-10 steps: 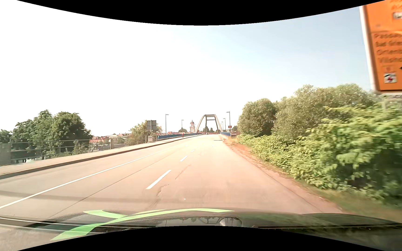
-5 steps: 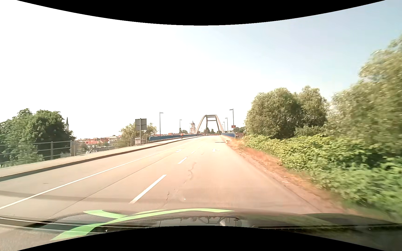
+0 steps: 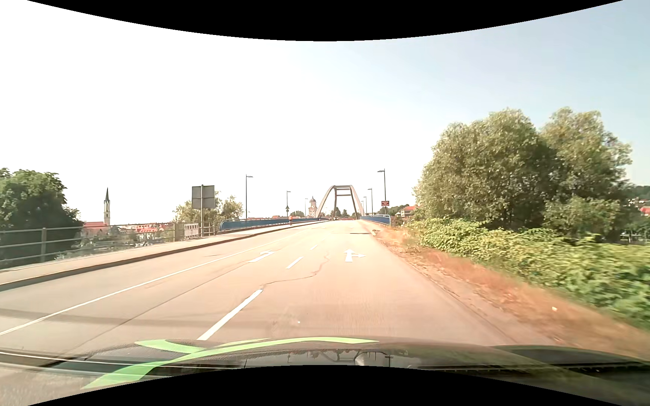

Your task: Follow the waypoints while adhering to traffic rules and regulations

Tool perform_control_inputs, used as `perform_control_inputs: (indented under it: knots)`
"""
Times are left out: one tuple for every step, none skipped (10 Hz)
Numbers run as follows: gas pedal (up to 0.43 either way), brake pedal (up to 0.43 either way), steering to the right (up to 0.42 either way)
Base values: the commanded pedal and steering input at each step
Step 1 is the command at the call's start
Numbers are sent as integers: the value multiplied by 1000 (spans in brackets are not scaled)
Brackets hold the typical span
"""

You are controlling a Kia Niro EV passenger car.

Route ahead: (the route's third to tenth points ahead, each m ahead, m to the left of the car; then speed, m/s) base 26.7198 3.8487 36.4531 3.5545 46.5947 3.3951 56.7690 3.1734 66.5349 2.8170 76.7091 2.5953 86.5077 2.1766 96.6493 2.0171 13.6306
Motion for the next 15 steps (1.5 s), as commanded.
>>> perform_control_inputs:
  knots:
    - [110,0,-7]
    - [110,0,-6]
    - [110,0,-7]
    - [98,0,-6]
    - [98,0,-6]
    - [98,0,-4]
    - [98,0,1]
    - [98,0,3]
    - [98,0,3]
    - [98,0,2]
    - [98,0,2]
    - [98,0,2]
    - [98,0,2]
    - [98,0,2]
    - [98,0,2]
